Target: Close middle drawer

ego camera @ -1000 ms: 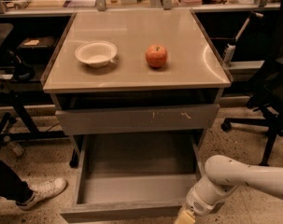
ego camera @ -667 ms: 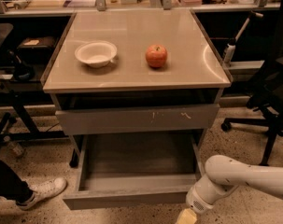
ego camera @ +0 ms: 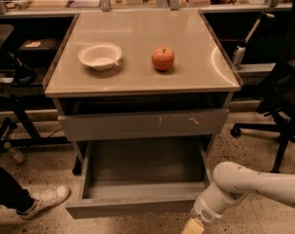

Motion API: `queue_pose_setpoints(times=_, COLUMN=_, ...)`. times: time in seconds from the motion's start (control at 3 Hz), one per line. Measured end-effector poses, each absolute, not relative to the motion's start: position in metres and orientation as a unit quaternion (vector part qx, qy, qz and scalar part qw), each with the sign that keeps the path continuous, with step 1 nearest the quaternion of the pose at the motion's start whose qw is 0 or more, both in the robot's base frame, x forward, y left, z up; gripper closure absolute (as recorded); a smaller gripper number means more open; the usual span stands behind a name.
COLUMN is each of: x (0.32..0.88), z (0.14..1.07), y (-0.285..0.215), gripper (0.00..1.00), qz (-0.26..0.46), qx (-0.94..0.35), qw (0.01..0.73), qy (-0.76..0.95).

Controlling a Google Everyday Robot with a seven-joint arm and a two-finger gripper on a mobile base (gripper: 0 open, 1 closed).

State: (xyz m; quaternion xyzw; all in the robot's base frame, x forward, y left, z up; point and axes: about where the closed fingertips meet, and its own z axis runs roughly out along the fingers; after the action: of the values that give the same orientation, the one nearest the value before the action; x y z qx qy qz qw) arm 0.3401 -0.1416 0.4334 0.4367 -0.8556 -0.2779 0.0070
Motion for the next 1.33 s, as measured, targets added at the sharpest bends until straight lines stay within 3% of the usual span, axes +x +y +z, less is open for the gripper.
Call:
queue_pose_setpoints(times=1.0, x=0.340, z=0.433, y=-0.141, gripper=0.88, qz=-0.278, qx=0.437, qw=0.007, qy=-0.855)
queue_pose_setpoints(times=1.33, x=0.363, z=0.433, y=-0.137, gripper=1.00, qz=-0.281, qx=0.443, qw=-0.010, qy=-0.852)
